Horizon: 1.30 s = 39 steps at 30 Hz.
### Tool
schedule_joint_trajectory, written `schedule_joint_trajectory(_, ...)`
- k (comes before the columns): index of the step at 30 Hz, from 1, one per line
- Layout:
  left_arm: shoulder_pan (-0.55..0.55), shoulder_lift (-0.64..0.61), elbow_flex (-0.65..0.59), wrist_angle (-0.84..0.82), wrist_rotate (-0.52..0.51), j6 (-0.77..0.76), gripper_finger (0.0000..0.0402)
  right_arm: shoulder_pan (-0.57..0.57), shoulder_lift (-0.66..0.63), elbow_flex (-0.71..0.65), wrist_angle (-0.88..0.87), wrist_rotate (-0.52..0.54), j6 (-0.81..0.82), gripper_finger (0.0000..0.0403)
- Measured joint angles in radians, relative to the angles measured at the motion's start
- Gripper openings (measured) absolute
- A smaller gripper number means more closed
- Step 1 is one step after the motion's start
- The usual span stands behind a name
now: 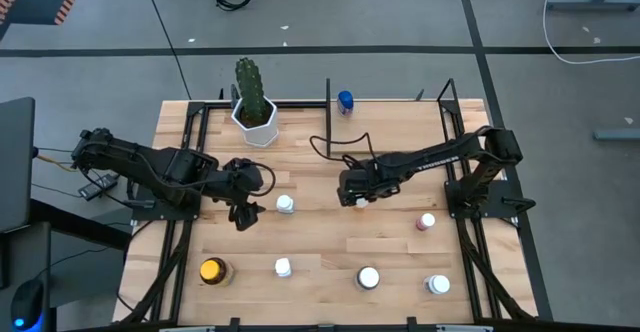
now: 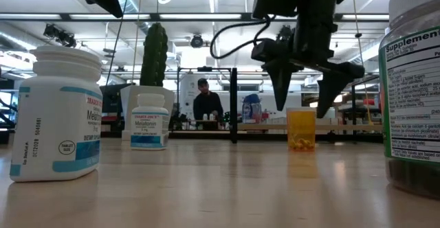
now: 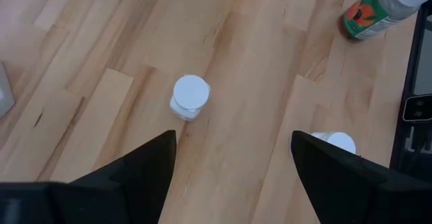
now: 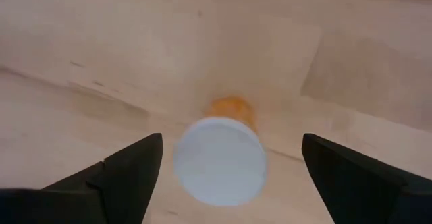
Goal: Pick and place medicine bottles onto shelf by color
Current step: Put the orange pill bottle on the shelf
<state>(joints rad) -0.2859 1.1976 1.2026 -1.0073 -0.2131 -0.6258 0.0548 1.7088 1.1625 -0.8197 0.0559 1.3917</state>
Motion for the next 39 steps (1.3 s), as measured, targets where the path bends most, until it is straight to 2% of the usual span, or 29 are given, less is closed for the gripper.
schedule_joint_trajectory(2, 0.000, 0.000, 0.000, 0.000, 0.000, 0.000, 0.0298, -0.007, 0.000, -0.018, 0.021, -0.029, 0.002, 0.0363)
schedule_joint_trajectory(10, 0.000, 0.000, 0.000, 0.000, 0.000, -0.017, 0.0298, -0.009, 0.000, -0.041, 0.045, -0.028, 0.004, 0.0350)
schedule_joint_trajectory(28, 0.000, 0.000, 0.000, 0.000, 0.000, -0.020, 0.0298, -0.009, 0.000, -0.040, 0.064, -0.068, -0.003, 0.0227)
schedule_joint_trajectory(39, 0.000, 0.000, 0.000, -0.001, 0.000, -0.019, 0.0298, -0.049, 0.000, 0.016, 0.050, -0.096, -0.125, 0.0229)
